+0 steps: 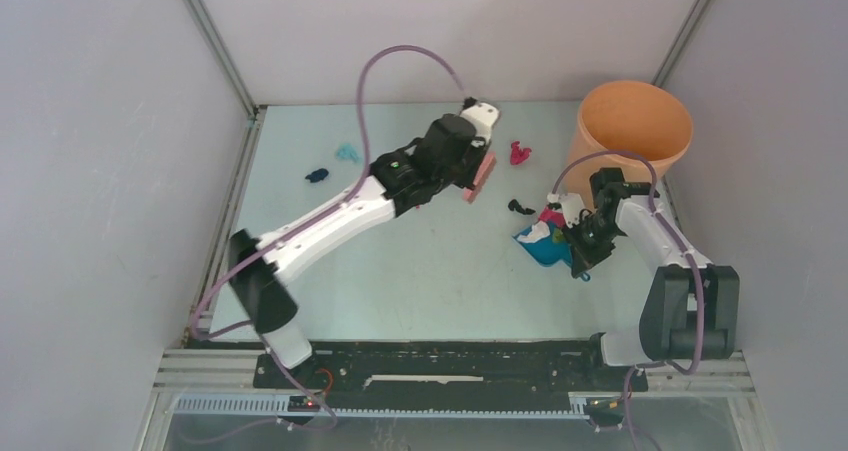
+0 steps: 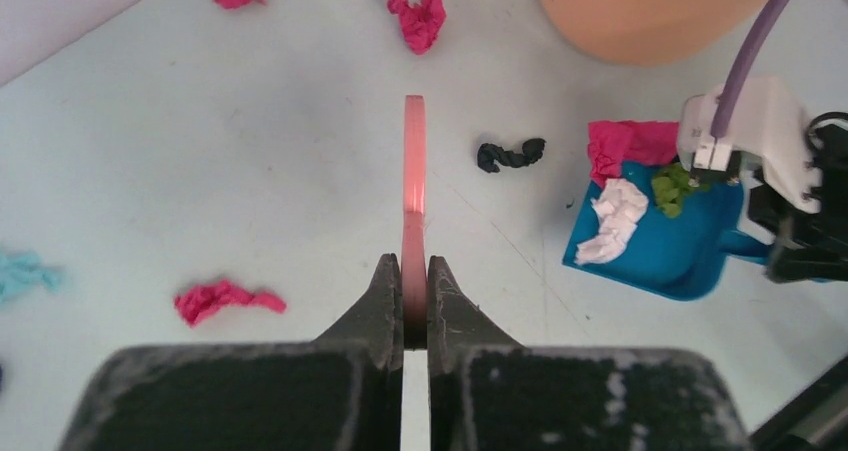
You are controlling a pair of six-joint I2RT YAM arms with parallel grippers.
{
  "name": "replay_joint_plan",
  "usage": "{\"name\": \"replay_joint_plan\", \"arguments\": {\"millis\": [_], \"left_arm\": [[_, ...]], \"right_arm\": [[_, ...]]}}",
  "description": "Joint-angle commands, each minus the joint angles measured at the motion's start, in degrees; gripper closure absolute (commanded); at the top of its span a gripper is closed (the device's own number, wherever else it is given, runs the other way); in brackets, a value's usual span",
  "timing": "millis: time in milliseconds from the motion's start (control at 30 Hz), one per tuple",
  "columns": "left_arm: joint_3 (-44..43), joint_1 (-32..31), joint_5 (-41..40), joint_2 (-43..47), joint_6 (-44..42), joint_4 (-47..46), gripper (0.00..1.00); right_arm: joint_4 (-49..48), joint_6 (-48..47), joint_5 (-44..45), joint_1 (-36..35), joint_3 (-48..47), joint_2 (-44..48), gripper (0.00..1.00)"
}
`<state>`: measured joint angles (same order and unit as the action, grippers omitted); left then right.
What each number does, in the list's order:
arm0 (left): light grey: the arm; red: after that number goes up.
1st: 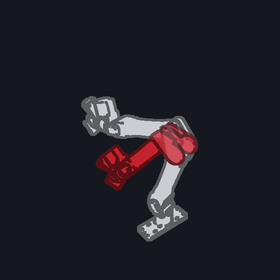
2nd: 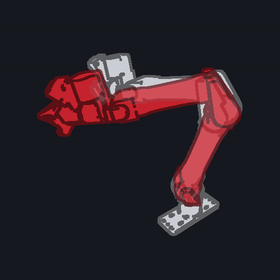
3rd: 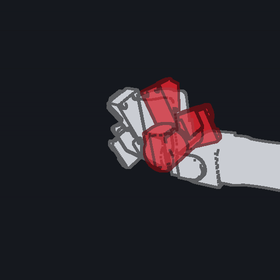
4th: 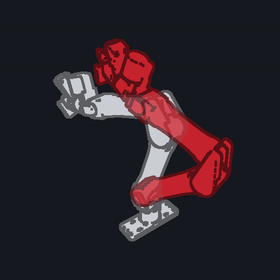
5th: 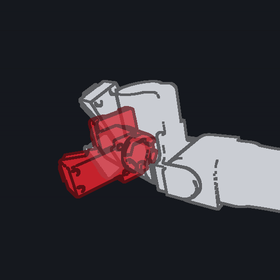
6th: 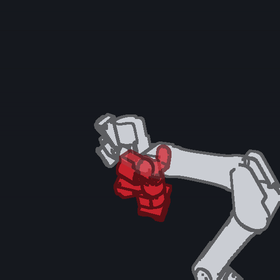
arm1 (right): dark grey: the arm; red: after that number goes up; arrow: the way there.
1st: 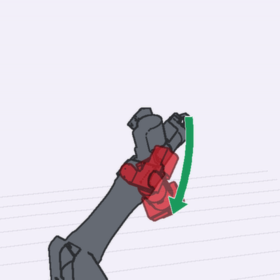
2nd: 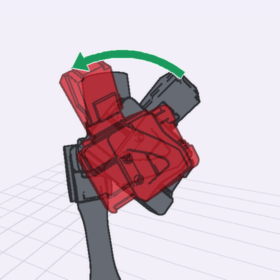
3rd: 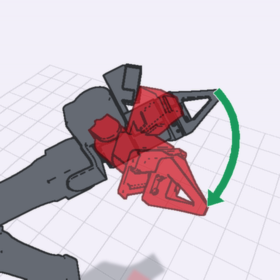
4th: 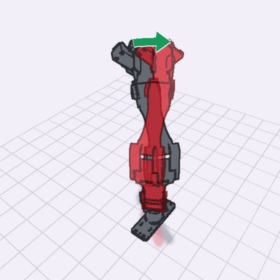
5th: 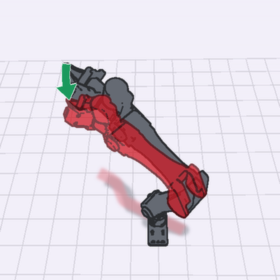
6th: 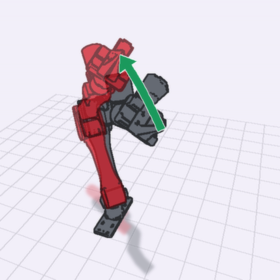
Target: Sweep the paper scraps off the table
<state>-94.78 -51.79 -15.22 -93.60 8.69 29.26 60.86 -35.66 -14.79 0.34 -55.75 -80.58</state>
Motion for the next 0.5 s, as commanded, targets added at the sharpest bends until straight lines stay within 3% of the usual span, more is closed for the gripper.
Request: {"name": "replay_joint_plan", "arguments": {"millis": [0,300,467], "left_arm": [[-8.55,0.0,4.32,-10.75,-8.36,-0.83,1.0],[-11.13,0.05,2.91,-21.89,-8.09,-13.75,1.0],[-15.35,0.15,9.34,-27.06,-7.57,-14.63,1.0]], "right_arm": [[1.68,0.59,3.37,-0.18,-0.14,-2.28,1.0],[0.07,1.01,4.12,0.12,-0.15,-6.8,1.0],[-0.53,1.0,4.4,0.32,-1.07,-10.5,1.0]]}}
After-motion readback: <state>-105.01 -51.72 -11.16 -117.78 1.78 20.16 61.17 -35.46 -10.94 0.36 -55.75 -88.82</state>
